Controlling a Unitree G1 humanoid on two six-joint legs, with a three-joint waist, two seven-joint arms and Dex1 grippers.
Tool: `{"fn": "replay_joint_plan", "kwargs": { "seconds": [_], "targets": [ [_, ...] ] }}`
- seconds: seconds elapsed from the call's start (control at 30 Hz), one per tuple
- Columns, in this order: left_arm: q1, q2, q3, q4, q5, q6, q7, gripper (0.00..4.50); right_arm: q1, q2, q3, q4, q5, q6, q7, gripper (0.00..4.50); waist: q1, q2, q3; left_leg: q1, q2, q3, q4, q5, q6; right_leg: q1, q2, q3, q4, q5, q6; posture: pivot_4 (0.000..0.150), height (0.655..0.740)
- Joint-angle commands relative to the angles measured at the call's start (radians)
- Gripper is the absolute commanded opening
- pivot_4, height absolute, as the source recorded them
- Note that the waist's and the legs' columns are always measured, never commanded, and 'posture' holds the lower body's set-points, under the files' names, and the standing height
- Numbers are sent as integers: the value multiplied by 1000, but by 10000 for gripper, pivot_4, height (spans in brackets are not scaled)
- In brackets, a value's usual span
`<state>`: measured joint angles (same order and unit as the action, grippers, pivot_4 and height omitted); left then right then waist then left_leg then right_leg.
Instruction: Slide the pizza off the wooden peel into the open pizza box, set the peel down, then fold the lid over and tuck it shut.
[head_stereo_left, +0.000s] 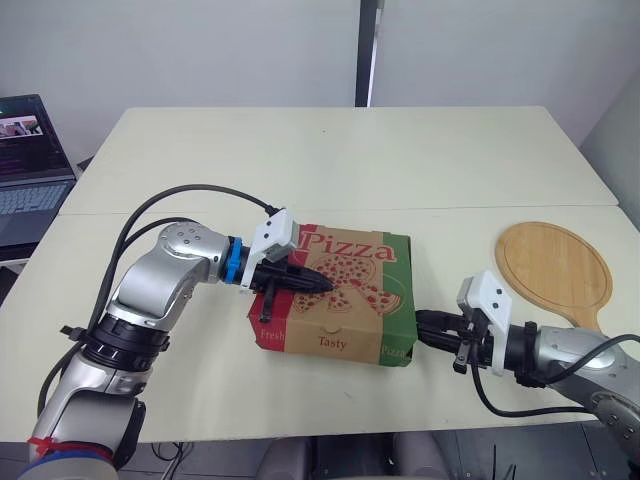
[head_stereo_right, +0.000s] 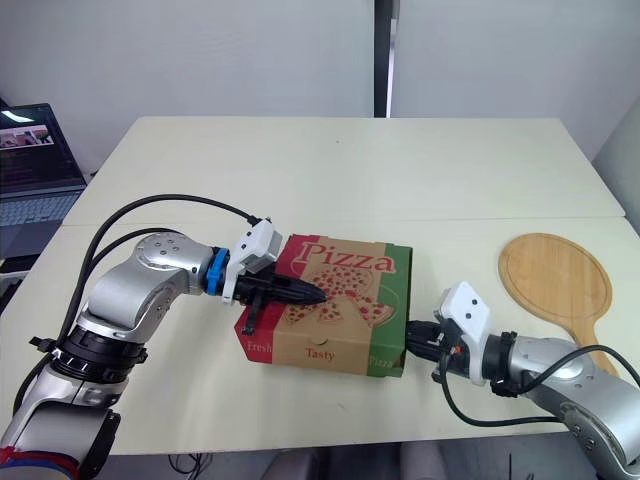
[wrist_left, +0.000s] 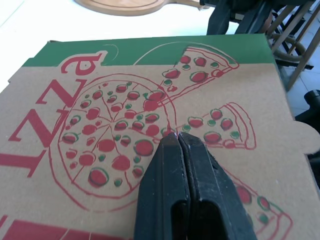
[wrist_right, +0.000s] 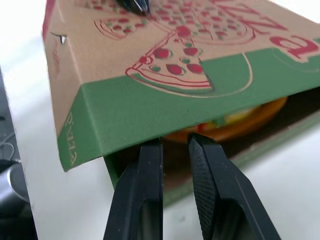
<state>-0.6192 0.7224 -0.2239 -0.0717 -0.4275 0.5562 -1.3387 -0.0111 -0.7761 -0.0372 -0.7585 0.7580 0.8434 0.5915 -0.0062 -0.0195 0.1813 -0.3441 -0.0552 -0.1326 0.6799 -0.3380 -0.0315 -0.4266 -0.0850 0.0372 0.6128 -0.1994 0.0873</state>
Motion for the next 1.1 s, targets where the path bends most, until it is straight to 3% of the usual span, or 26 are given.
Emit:
{"fn": "replay_joint_plan", "kwargs": {
  "seconds": [0.03, 0.27, 0.47, 0.57, 0.67, 0.77, 0.83, 1.1],
  "targets": [
    [-9, 1, 25, -11, -6, -3, 4, 0, -42, 20, -17, -29, 57, 25, -20, 8929, 0, 0, 0, 0, 0, 0, 0, 0, 0, 0, 0, 0, 0, 0, 0, 1500, 7400],
    [13, 2, -14, -19, 40, -4, 14, 0, -19, -20, 20, -20, -73, 26, -54, 8929, 0, 0, 0, 0, 0, 0, 0, 0, 0, 0, 0, 0, 0, 0, 0, 1500, 7400],
    [14, -7, -15, -11, 50, -10, 22, 0, 85, -82, -150, -63, -40, 18, 4, 8929, 3, 0, 0, 0, 0, 0, 0, -1, 2, 0, 0, 0, 0, 0, 0, 1500, 7400],
    [12, -10, -12, -3, 52, -14, 22, 0, 116, -92, -275, -93, 46, 28, 35, 15233, 3, 0, 0, 0, 0, 0, 0, -1, 2, 1, 0, 0, 0, 0, 0, 1500, 7400],
    [12, -12, -9, -2, 52, -14, 20, 0, 106, -107, -326, -139, 154, 51, 44, 25847, 2, 1, 0, 1, 0, 0, 0, -1, 2, 1, 0, 0, 0, 0, 0, 1500, 7400],
    [11, -14, -7, -1, 50, -14, 19, 0, 81, -132, -269, -198, 183, 52, 36, 36610, 2, 1, 0, 2, 0, 0, 0, -1, 2, 2, 0, 0, 0, 0, 0, 1500, 7400],
    [11, -16, -5, 0, 50, -15, 19, 0, 59, -144, -173, -224, 99, 27, 19, 43784, 2, 1, 0, 2, 0, 0, 0, -1, 2, 2, 0, 0, 0, 0, 0, 1500, 7400],
    [12, -17, 5, -3, 45, -14, 20, 0, -15, -148, 159, -174, -261, -105, -31, 44742, 2, 0, 0, 2, 0, 0, 0, 0, -1, 2, 0, 0, 0, 0, 0, 1500, 7400]
  ]
}}
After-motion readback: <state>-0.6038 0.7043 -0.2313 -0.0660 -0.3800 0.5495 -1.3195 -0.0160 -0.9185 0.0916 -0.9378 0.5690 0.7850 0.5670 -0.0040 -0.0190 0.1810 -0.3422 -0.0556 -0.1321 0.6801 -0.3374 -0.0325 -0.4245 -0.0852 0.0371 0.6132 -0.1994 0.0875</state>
